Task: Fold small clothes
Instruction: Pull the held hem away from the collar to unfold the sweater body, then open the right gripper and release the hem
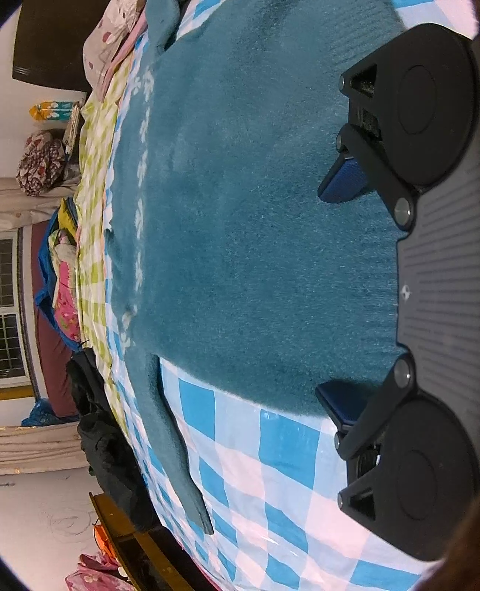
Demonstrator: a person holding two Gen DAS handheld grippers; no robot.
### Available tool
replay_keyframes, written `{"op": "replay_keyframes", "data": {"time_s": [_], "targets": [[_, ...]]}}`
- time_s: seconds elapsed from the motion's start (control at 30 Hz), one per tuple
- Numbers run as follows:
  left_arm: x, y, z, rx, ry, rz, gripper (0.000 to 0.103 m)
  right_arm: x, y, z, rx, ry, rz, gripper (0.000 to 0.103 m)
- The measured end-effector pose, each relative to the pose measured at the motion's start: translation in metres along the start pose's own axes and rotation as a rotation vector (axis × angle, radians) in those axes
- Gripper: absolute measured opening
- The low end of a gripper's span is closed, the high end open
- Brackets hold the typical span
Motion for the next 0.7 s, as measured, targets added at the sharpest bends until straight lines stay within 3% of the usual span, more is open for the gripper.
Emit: {"op": "replay_keyframes", "data": {"time_s": [0.27, 0.47, 0.7], "targets": [[0.001, 0.003, -0.001, 0.013, -0.005, 0.002, 0.103, 0.003, 0.005, -0.002, 0.032, -0.024, 0.013, 0.019], [0.0, -0.007, -0.005, -0.033, -0.007, -0.03, 0.103, 0.005, 0.006, -0.005, 0.047, -0.033, 0.025, 0.02], [0.016, -0.022, -0.02, 0.014, 0.032, -0.015, 0.103, 0.01, -0.005, -0.016, 0.107, -0.047, 0.043, 0.021]]}}
Point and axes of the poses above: each gripper's, at about its wrist camera, not at the fingertips, and z roughly the way its jaws point, x to its right, y to its underside, the point moved 2 cm from there along z, roughly the way its jaws point, and after that the axes turned 7 degrees about -z, right-handed, at the moved point
